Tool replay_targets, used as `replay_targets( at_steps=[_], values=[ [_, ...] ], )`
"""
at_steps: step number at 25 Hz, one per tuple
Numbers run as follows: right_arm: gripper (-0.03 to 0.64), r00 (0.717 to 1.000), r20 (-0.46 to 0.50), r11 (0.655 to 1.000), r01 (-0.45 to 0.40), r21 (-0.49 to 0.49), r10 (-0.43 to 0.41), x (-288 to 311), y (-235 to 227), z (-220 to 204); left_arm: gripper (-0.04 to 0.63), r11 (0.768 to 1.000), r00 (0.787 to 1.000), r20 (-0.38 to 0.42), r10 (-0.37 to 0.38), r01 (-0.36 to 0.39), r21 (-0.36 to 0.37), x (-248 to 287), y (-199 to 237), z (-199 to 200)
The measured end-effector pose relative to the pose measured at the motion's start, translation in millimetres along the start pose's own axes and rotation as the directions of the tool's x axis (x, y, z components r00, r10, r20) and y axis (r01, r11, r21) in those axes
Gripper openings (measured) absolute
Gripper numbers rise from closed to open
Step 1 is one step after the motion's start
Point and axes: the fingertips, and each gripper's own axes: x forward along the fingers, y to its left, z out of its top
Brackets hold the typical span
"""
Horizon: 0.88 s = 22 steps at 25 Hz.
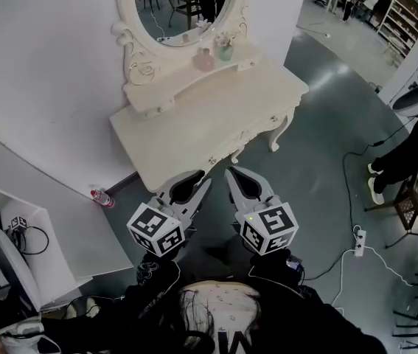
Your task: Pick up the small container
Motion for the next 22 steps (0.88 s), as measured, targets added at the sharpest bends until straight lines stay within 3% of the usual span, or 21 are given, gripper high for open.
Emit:
replay_targets(
  at_steps=[13, 22],
  values=[
    [0.006, 0.999, -0.037, 1.000, 0.011, 0.004, -0.010, 12, -22, -9, 0.063, 0.999, 1.000, -0.017, -0.013, 0.012, -0.044, 24, 16, -11],
    [0.006, 0.996, -0.071, 0.998, -0.052, 0.022, 0.054, 63, -70, -10, 0.063, 0.994, 0.997, -0.018, 0.078, -0.079, -0.071, 65, 67, -7]
  ],
)
